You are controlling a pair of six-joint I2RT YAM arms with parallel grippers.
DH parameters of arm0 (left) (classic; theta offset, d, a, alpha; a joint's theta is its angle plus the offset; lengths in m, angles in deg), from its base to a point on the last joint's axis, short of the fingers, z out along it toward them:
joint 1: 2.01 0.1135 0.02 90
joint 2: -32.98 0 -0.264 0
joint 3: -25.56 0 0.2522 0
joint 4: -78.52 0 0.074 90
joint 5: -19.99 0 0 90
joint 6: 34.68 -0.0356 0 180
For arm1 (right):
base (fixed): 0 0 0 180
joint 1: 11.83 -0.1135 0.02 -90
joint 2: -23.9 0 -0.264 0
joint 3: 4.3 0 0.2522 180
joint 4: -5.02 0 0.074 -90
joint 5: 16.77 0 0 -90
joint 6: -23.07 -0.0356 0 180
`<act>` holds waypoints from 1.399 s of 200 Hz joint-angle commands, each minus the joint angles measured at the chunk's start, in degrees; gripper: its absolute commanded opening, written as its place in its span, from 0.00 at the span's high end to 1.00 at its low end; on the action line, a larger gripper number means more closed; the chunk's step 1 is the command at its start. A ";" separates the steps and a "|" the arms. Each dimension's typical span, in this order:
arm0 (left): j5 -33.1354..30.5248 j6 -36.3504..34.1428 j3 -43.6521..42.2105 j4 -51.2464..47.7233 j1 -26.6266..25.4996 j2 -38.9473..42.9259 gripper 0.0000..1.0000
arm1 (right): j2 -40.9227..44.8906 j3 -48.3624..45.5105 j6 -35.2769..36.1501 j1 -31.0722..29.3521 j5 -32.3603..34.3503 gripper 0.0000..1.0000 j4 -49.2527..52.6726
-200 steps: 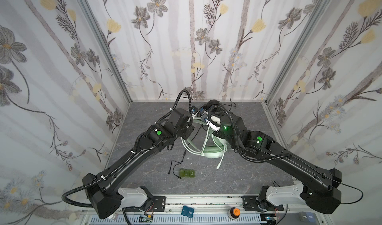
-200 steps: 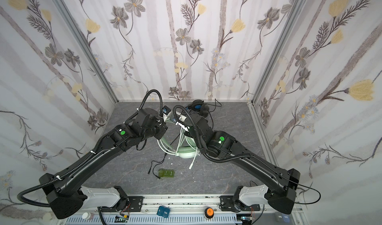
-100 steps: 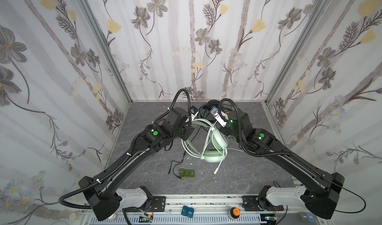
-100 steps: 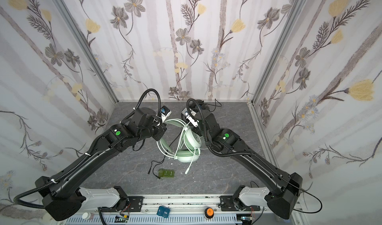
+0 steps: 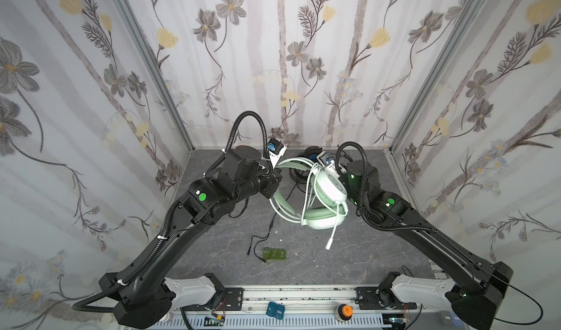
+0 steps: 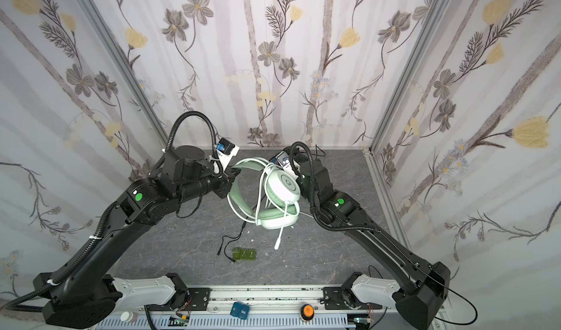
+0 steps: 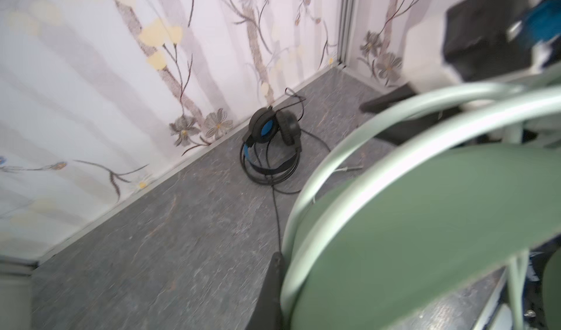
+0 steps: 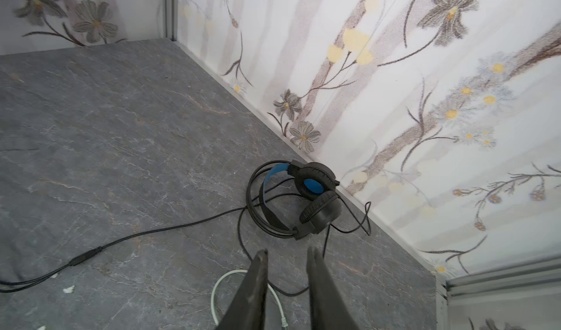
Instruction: Wrap the headphones
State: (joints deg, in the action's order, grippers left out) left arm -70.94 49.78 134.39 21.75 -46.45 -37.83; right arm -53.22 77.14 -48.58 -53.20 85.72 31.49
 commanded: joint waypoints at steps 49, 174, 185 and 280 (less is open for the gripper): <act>6.80 7.02 3.99 8.12 0.33 -0.69 1.00 | 4.66 -3.73 -7.72 2.99 -7.94 0.67 -10.40; 2.26 11.23 16.43 5.47 0.50 -5.82 1.00 | 7.00 -22.44 -21.18 4.63 -13.79 0.72 -24.83; 2.08 11.50 16.81 5.56 0.47 -6.14 1.00 | 7.33 -23.64 -21.81 4.65 -13.68 0.72 -25.41; 3.38 15.53 17.15 8.09 1.89 -6.29 1.00 | 5.55 -30.66 -26.14 7.25 -16.26 0.73 -31.81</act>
State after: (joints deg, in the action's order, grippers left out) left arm -68.44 61.67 151.06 24.22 -44.86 -44.28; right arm -47.01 47.22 -72.86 -46.29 70.85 4.58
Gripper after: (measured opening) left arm 0.062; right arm 0.267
